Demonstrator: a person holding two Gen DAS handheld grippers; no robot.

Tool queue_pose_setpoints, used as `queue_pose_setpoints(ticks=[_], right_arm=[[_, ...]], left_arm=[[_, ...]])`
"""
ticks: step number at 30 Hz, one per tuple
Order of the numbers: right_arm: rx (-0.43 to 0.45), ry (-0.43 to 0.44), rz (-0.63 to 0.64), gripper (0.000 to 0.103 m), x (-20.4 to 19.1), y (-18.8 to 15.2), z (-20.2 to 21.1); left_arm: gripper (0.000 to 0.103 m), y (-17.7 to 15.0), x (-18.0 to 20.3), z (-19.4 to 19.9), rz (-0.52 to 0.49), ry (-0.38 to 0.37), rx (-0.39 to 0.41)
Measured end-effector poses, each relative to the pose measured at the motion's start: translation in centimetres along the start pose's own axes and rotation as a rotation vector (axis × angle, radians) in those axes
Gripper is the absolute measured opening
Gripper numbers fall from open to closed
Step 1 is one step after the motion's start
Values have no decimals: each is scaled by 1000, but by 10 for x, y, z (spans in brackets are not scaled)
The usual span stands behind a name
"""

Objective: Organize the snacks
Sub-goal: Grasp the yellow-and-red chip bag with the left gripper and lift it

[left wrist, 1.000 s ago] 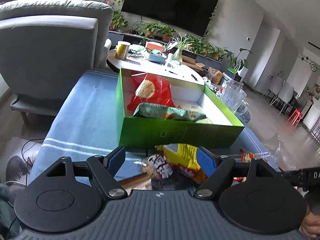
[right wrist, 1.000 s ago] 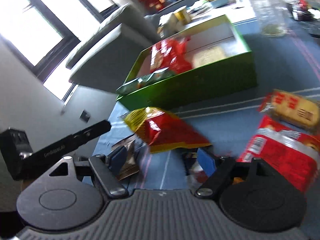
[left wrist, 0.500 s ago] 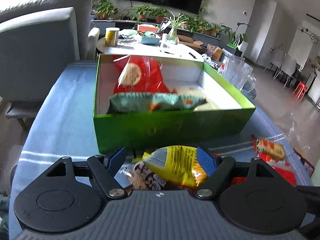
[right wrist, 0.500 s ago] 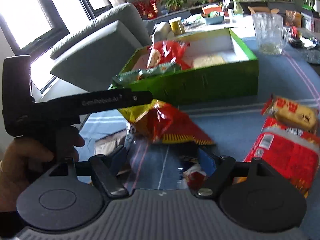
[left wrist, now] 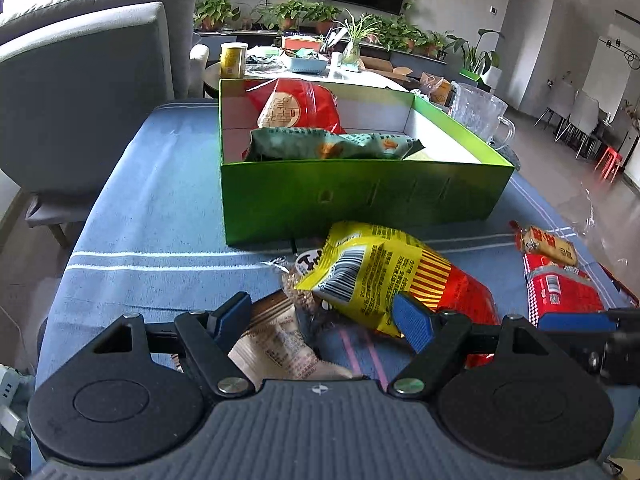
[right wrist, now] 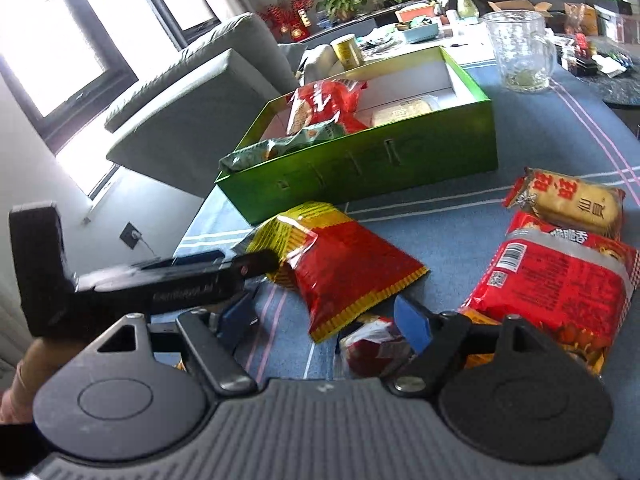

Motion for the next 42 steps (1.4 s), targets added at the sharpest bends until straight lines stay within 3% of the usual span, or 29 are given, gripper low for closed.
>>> queue_pose_setpoints(ticks=[6, 12, 18, 23, 30, 37, 42], right_arm=[[-9, -19, -43, 80, 4, 1, -6], [-21, -38, -88, 80, 11, 1, -12], [-24, -41, -75, 80, 10, -1, -11], [-28, -39, -61, 80, 9, -3, -9], [-16, -30, -93, 80, 15, -1, -4], [-7, -29, -126, 80, 16, 0, 3], [45, 48, -144, 80, 6, 5, 25]], left_arm=[[75, 5, 5, 10, -24, -14, 33], [75, 23, 1, 10, 31, -39, 82], [75, 37, 11, -23, 38, -46, 19], [76, 31, 21, -35, 13, -34, -12], [76, 17, 22, -20, -42, -35, 0], [76, 9, 11, -9, 13, -41, 16], [75, 9, 2, -5, 82, -60, 16]])
Point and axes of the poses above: each gripper's, at about its wrist camera, not at the fingertips, and z roughly against the way its jaws point, x to its right, y to its top, the point moved 2 cm from there along -z, roughly the way its jaws point, and after that the axes turned 3 degrees about x, right-handed, at the moved point
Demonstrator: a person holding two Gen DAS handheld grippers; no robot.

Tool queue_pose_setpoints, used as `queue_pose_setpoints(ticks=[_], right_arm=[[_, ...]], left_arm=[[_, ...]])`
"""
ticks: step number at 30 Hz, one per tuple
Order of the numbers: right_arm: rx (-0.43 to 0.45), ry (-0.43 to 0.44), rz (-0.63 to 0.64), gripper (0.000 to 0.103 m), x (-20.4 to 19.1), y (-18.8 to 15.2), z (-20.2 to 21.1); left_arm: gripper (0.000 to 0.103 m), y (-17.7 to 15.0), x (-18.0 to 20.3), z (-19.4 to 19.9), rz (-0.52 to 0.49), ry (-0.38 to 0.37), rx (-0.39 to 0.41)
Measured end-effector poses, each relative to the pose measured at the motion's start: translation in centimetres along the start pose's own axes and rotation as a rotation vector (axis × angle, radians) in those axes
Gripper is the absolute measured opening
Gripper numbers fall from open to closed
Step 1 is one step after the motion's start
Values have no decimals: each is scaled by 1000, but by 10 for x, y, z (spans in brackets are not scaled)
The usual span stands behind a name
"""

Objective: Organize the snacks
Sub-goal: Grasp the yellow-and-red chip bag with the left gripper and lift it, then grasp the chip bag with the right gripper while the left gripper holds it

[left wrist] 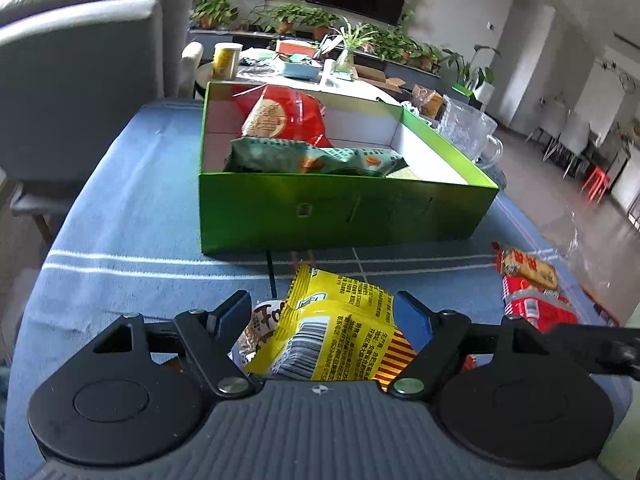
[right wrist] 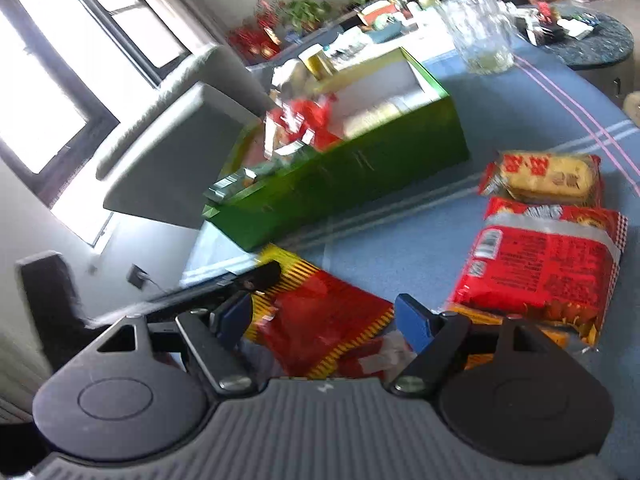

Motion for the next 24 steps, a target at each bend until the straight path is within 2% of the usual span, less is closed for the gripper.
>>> queue_pose_setpoints(ticks=[3, 7, 9, 11, 13, 17, 19, 21, 24], right_arm=[[-33, 79, 7, 80, -8, 0, 6], [-147, 170, -25, 80, -13, -10, -2], [-200, 184, -43, 80, -12, -15, -10], [-243, 174, -70, 79, -10, -19, -18], [-258, 115, -113, 79, -2, -20, -26], [-213, -14, -234, 79, 22, -14, -32], [-183, -18, -296, 78, 32, -9, -33], [-189, -6, -338, 78, 36, -5, -35], [-210, 10, -331, 79, 30, -6, -39]], left_arm=[[75, 0, -7, 1, 46, -22, -3], [75, 1, -14, 2, 84, -27, -4], [75, 0, -18, 0, 100, -30, -17], [75, -1, -22, -1, 126, -42, -21], [75, -2, -22, 0, 119, -45, -19], [75, -4, -19, 2, 92, -49, -16], [75, -4, -18, 3, 88, -52, -17], [75, -5, -17, 4, 87, -53, -17], [75, -5, -16, 6, 88, -59, -19]])
Point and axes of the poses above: each gripper's, at about its wrist camera, not at the fingertips, and z roughly against the way its jaws point, x to its right, y to its top, the point moved 2 cm from there along -z, roughly the way its jaws point, and after that the axes turned 3 degrees about x, right-handed, at the moved point
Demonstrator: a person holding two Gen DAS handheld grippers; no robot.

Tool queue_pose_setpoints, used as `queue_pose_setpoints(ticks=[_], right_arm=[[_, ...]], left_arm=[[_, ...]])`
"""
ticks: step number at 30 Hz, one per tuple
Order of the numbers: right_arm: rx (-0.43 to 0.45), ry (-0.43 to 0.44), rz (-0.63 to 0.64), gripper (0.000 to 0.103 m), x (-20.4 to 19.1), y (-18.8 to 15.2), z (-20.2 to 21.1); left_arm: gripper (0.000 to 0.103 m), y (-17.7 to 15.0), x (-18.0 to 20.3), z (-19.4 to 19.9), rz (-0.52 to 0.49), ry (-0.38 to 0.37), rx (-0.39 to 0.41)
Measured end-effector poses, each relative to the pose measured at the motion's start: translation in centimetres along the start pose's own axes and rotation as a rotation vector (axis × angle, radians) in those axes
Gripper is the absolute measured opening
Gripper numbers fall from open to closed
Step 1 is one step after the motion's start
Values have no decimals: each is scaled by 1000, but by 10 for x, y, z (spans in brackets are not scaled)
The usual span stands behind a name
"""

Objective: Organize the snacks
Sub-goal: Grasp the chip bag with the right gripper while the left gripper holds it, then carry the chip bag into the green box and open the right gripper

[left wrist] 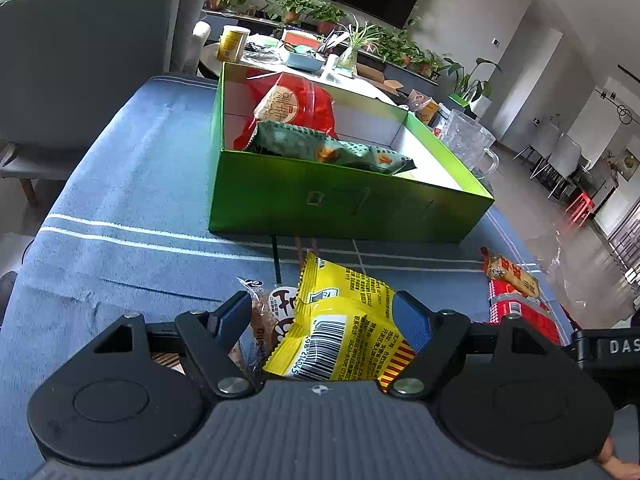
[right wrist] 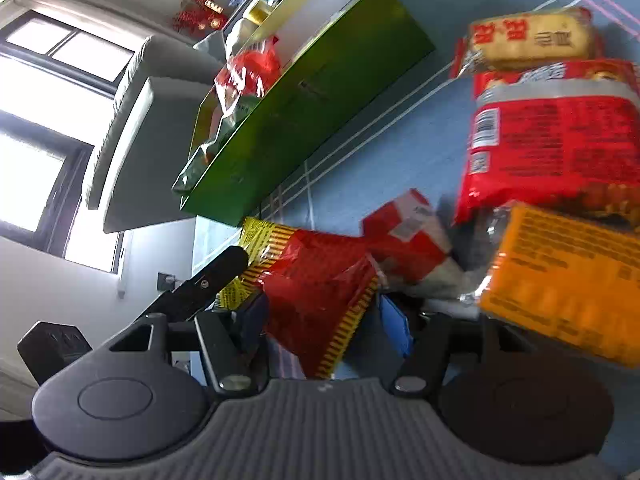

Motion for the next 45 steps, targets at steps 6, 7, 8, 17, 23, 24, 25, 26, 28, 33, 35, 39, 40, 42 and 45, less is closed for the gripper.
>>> queue_pose_setpoints(ticks=[6, 7, 8, 17, 23, 24, 25, 26, 28, 33, 35, 39, 40, 42, 45], right_arm=[[13, -18, 35, 79, -7, 4, -4], [16, -16, 34, 79, -6, 5, -4], [18, -15, 39, 79, -5, 3, -7], [15, -17, 111, 79, -11, 3, -10], [16, -18, 130, 79, -11, 2, -11], [19, -21, 132, 78, -11, 2, -11], [20, -24, 134, 78, -11, 2, -11], [20, -26, 138, 78, -12, 2, -11], [18, -26, 141, 78, -12, 2, -12], [10, -15, 138, 78, -10, 3, -12], [8, -13, 140, 78, -10, 4, -12], [13, -19, 146, 78, -11, 4, -11], [12, -20, 148, 78, -11, 4, -11], [9, -20, 150, 78, -11, 4, -11], [5, -18, 154, 78, -11, 4, -11]], left_arm=[[75, -3, 3, 4, -9, -24, -3], [75, -4, 4, 5, -11, -35, -7], [75, -4, 5, 7, -17, -44, -8], [73, -12, 10, 20, -64, -63, -26], [76, -13, 9, 18, -58, -66, -30], [76, -14, 8, 17, -52, -68, -30], [76, -14, 7, 17, -50, -69, -30], [76, -14, 7, 17, -50, -70, -32], [76, -13, 8, 18, -55, -72, -40], [76, -13, 9, 23, -76, -91, -50], [76, -13, 10, 23, -92, -97, -52], [77, -14, 13, 21, -117, -91, -50], [77, -14, 13, 22, -119, -92, -51], [77, -14, 13, 22, -124, -100, -57], [77, -15, 13, 24, -146, -113, -63]])
Point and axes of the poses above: each gripper's, at about its wrist camera, not at the fingertips, and z roughly against the way its jaws point, x to its right, y to its top, the point moved 2 cm from there along -z, roughly the way its jaws point, and after that the axes turned 3 degrees about x, right-handed, at the moved point
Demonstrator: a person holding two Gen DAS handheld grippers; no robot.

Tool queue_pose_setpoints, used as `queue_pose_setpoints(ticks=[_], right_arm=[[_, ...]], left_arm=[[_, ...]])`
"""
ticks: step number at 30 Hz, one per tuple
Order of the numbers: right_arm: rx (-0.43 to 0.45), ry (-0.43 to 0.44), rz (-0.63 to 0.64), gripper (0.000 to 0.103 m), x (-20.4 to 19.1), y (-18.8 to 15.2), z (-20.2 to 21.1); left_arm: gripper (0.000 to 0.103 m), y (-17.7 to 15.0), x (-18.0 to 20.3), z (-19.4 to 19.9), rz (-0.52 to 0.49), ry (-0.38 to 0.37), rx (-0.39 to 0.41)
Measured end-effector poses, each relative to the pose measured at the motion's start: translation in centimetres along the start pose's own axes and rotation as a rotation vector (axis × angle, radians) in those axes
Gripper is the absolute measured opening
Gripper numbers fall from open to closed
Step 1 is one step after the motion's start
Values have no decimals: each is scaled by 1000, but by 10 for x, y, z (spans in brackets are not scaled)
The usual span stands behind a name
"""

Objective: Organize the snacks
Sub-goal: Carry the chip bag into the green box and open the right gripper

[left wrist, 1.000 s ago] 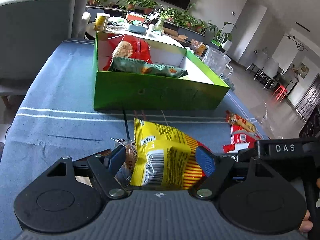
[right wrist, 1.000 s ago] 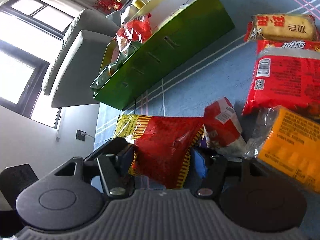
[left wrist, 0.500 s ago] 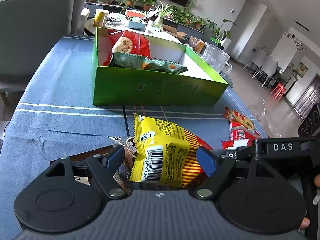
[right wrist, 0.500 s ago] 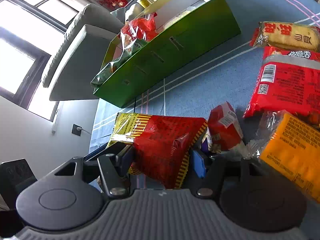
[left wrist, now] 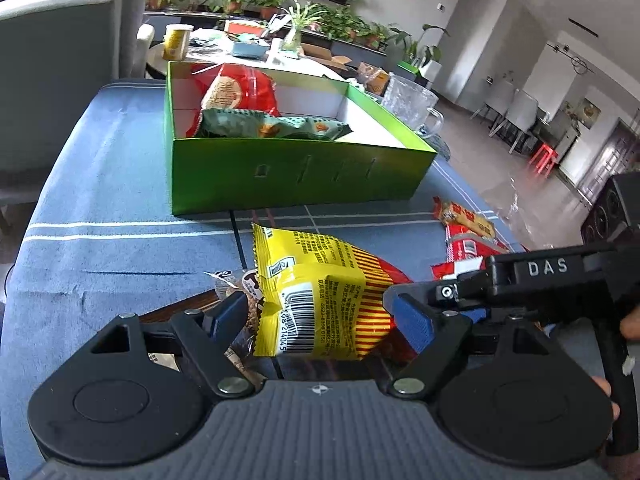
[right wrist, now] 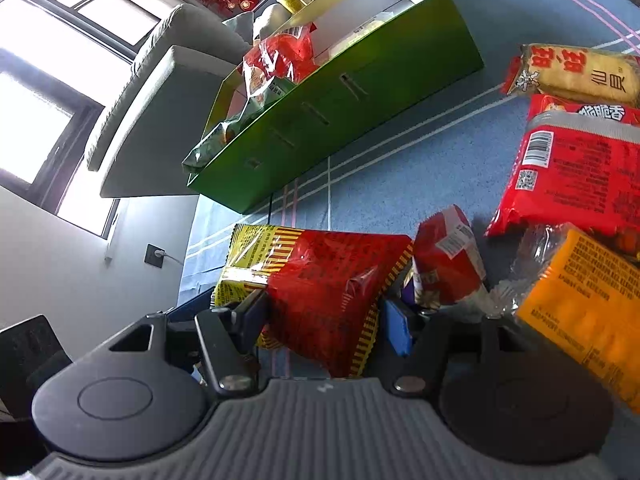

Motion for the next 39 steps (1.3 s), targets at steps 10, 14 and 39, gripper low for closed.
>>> queue_pose_setpoints(ticks=[10, 14, 39], right_arm=[[14, -41, 44, 78, -7, 4, -3], [22, -14, 59, 77, -11, 9, -1], [295, 32, 234, 77, -32, 149, 31]], left_arm=[[73, -2, 2, -3, -27, 12, 8], [69, 4, 5, 9, -17, -40, 52], [68, 147, 48, -63, -211, -11, 221]])
Point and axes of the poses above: each gripper's, at about its wrist camera, not at the fingertips, and z roughly against the way its jaws point, x to its right, y to its top, the point moved 2 cm from there along -z, roughly the way its jaws point, and after that the axes turned 3 degrees about x, right-handed, at the moved point
